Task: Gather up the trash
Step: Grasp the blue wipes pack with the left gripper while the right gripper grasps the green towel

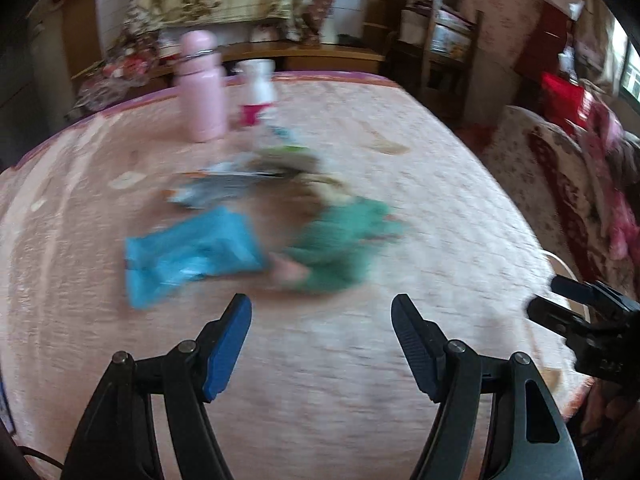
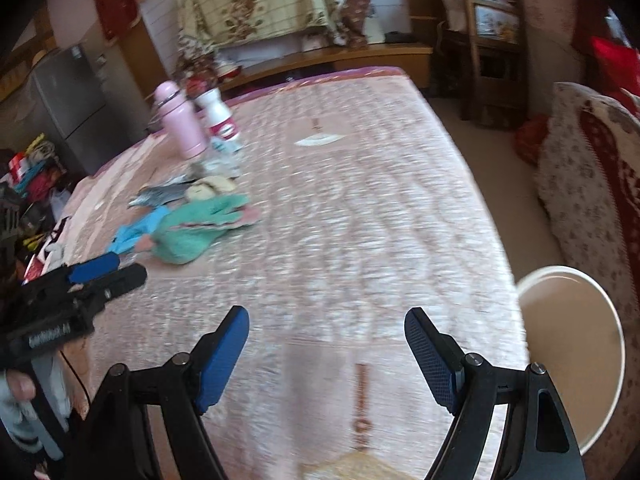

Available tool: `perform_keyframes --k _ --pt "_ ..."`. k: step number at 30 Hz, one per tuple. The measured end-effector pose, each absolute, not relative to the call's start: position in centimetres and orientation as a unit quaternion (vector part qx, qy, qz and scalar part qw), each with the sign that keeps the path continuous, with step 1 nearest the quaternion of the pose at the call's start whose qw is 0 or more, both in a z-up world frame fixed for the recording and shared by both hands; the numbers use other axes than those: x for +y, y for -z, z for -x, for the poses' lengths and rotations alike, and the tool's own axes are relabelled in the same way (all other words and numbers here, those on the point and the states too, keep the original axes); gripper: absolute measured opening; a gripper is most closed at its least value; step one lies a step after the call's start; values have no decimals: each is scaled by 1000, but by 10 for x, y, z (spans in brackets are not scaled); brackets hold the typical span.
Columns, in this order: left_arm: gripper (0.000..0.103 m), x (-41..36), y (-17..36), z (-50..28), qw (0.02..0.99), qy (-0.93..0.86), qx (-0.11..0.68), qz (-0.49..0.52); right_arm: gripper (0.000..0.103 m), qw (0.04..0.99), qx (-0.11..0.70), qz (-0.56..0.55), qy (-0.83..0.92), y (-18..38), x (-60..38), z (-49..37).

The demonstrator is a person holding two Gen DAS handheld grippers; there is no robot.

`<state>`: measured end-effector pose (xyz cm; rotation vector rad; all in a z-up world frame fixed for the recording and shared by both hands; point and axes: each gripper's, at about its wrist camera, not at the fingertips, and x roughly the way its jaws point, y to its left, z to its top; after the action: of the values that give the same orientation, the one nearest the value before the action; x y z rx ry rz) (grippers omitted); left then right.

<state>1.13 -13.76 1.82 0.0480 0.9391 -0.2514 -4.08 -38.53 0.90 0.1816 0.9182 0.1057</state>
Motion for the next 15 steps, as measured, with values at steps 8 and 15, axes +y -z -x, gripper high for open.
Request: perform_keyframes --k 8,15 --pt "73 -40 -15 -88 895 4 446 0 83 891 443 -63 -73 -10 -344 15" --pt "73 0 23 -142 875 -37 483 5 83 889 446 -49 -88 -13 -316 -13"
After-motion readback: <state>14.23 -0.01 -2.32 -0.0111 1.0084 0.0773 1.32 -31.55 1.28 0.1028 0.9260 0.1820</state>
